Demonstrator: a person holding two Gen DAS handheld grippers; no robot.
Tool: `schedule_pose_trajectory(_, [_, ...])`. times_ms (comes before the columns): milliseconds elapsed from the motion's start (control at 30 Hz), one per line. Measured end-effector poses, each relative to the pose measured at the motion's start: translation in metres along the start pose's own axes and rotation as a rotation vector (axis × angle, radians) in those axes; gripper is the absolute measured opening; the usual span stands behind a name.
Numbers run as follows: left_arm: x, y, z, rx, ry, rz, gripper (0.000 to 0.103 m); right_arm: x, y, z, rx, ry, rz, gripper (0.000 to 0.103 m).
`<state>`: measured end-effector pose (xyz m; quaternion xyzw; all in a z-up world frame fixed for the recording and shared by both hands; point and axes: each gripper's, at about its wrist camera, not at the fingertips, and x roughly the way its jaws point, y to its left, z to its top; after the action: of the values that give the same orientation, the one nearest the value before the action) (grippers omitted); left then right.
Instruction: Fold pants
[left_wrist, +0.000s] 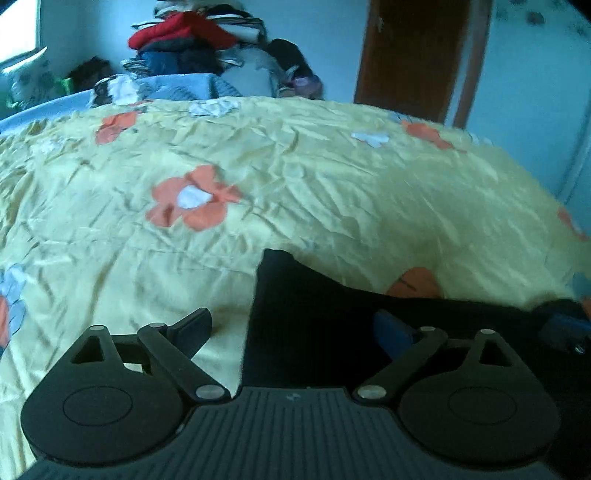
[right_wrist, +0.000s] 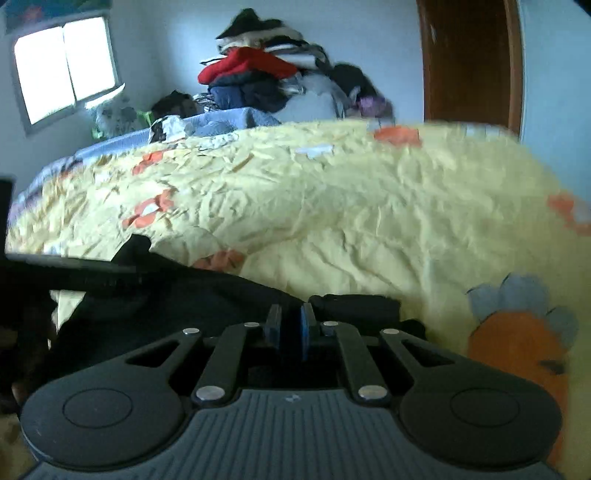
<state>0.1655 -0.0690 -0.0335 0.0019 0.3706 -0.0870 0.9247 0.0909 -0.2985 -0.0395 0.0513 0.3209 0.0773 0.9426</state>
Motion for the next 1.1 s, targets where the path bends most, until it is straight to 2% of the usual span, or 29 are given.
schedule_pose_trajectory(100, [-0.01,-0.001,-0.006,0.046,-0.016,0.006,0.095,-0.032,0.013,-0.003,-0.049,-0.046,-0.005,0.011])
schedule_pose_trajectory(200, [-0.006,-0.003,-0.011,0.093,-0.018,0.02,0.098,-0.027,0.009,-0.017,-0.075,0.013,-0.006,0.011])
schedule_pose_trajectory(267, [-0.01,0.002,-0.011,0.076,-0.016,0.018,0.094,-0.033,-0.001,-0.023,0.0,-0.01,0.026,0.011])
schedule_pose_trajectory(300, [-0.018,0.005,-0.012,0.065,-0.025,0.009,0.091,-0.041,-0.003,-0.022,0.03,-0.012,0.014,0.011])
schedule_pose_trajectory(367, [-0.033,0.008,-0.016,0.078,-0.053,-0.007,0.092,-0.056,0.003,-0.025,0.006,-0.048,-0.037,0.014])
schedule_pose_trajectory(433, [-0.041,0.004,-0.027,0.14,-0.053,-0.019,0.095,-0.059,0.006,-0.034,-0.026,-0.02,-0.014,0.015])
schedule_pose_trajectory(500, [-0.041,0.0,-0.038,0.211,-0.03,0.002,0.095,-0.056,0.004,-0.047,-0.049,-0.005,-0.007,0.015])
schedule_pose_trajectory(600, [-0.056,0.008,-0.047,0.233,-0.068,-0.009,0.095,-0.069,-0.013,-0.045,0.073,-0.03,0.014,0.017])
schedule_pose_trajectory(633, [-0.059,0.013,-0.047,0.229,-0.066,-0.028,0.095,-0.075,-0.021,-0.044,0.111,-0.057,0.01,0.025])
schedule_pose_trajectory(667, [-0.061,0.018,-0.046,0.215,-0.062,-0.055,0.096,-0.08,-0.031,-0.043,0.152,-0.075,0.01,0.039])
schedule_pose_trajectory(700, [-0.06,0.025,-0.045,0.196,-0.045,-0.095,0.097,-0.081,-0.043,-0.043,0.201,-0.075,0.016,0.05])
schedule_pose_trajectory(733, [-0.057,0.032,-0.043,0.167,-0.012,-0.145,0.097,-0.082,-0.051,-0.043,0.237,-0.071,0.021,0.07])
schedule_pose_trajectory(767, [-0.053,0.039,-0.042,0.132,0.022,-0.188,0.097,-0.081,-0.06,-0.043,0.266,-0.074,0.035,0.074])
schedule_pose_trajectory(833, [-0.043,0.055,-0.041,0.029,0.091,-0.295,0.097,-0.075,-0.076,-0.046,0.314,-0.058,0.076,0.074])
schedule_pose_trajectory(900, [-0.04,0.063,-0.042,-0.023,0.087,-0.356,0.1,-0.065,-0.089,-0.048,0.374,-0.024,0.148,0.074])
schedule_pose_trajectory(1033, [-0.035,0.068,-0.043,-0.021,0.089,-0.452,0.101,-0.044,-0.1,-0.049,0.412,0.042,0.284,0.074])
schedule_pose_trajectory(1100, [-0.033,0.067,-0.042,-0.003,0.099,-0.526,0.101,-0.037,-0.104,-0.047,0.412,0.066,0.364,0.074])
